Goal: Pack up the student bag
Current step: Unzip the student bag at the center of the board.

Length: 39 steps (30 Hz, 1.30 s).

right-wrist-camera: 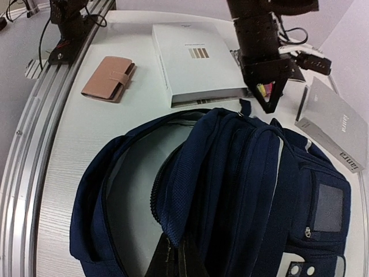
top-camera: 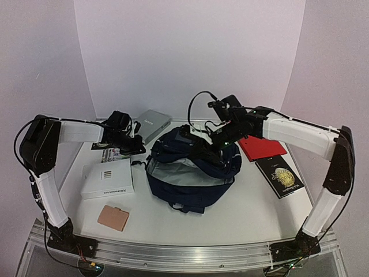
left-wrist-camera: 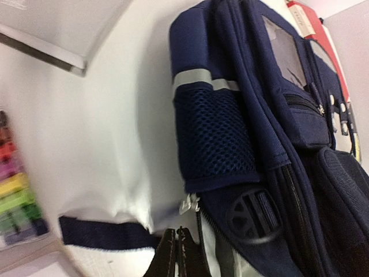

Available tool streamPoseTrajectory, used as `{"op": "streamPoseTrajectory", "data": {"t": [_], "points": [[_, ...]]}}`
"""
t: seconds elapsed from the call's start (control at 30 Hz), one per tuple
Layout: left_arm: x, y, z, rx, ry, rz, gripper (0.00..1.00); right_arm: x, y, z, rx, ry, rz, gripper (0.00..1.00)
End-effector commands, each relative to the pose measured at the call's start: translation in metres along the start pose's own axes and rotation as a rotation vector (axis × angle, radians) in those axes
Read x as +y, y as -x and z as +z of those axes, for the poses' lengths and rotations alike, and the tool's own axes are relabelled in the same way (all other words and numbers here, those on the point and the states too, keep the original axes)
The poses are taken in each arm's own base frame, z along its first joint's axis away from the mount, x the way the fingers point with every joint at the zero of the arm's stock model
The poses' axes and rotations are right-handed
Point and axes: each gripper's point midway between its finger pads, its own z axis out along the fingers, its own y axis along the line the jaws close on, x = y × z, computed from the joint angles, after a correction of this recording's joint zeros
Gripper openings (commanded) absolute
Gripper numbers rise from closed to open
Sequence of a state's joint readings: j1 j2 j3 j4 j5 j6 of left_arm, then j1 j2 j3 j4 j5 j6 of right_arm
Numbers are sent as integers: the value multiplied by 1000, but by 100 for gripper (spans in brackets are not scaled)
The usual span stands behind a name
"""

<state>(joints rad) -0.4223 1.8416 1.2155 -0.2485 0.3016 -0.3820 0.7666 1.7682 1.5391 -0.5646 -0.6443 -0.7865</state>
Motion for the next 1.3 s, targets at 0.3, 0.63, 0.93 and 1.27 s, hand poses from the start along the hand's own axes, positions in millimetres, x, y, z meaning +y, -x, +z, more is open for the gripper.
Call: {"op": "streamPoseTrajectory", "data": {"t": [0.3,0.63,0.93,1.27], "points": [[-11,-2,-55,-44,26,-32,33,-27,-32,1,63,-65,-325,23],[-33,32,-57,-50,-7,17,60,-118,-23,-68,-38,-328,378,76],[-54,53,-48,-63,-73,47,62,-183,-185,-161,8,-588,986,78],[-56,51,-48,-51,-72,67,62,-162,-346,-206,263,-760,1291,78]]}}
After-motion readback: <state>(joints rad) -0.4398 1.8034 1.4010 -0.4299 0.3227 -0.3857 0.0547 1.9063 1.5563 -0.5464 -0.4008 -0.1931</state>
